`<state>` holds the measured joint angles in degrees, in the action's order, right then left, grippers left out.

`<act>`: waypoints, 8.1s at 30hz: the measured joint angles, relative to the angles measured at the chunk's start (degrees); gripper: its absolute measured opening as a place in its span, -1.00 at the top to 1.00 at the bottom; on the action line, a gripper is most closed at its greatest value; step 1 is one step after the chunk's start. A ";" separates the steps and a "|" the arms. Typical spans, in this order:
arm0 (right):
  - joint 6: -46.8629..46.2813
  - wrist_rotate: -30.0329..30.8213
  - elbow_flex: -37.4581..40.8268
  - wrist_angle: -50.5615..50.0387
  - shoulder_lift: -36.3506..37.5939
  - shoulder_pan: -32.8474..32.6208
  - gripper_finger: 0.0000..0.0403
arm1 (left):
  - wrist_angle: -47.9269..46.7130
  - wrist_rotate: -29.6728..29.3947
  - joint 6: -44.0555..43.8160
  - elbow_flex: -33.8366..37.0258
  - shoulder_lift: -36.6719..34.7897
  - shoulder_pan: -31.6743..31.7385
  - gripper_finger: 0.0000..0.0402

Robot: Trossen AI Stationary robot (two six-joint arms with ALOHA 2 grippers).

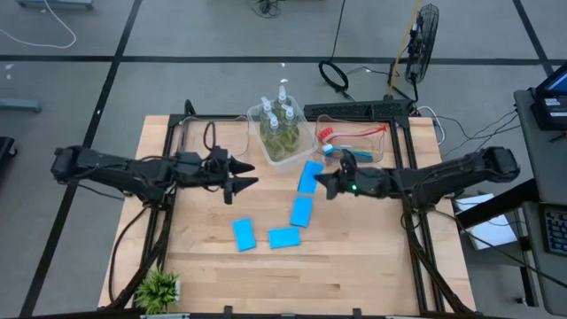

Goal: Pick & Place Kitchen Sink Supplies
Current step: Put the sponge into the left transparent bin

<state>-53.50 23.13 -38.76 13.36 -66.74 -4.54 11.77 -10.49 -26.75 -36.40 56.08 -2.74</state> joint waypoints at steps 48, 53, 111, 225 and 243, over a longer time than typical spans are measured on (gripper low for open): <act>40.92 -6.55 -19.67 1.78 -12.57 6.91 1.00 | 5.42 -1.72 2.05 -14.78 22.68 7.33 0.90; 42.01 -7.24 -19.61 -0.48 -11.42 7.22 0.94 | 2.03 -3.16 -1.52 -14.78 22.58 7.75 0.95; 63.78 -0.77 -19.63 -30.53 7.04 27.11 0.33 | -39.58 4.02 -21.97 -15.94 21.45 46.41 0.96; 62.34 -0.93 -19.61 -32.54 7.06 27.04 0.32 | -42.07 7.01 -13.56 -17.66 28.03 41.80 0.67; 63.00 -0.93 -19.61 -32.54 7.06 27.04 0.32 | -45.59 6.00 -11.81 -17.68 30.01 46.16 0.85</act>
<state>9.50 22.20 -58.37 -19.18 -59.68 22.50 -33.82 -4.49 -38.57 -54.08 86.10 43.41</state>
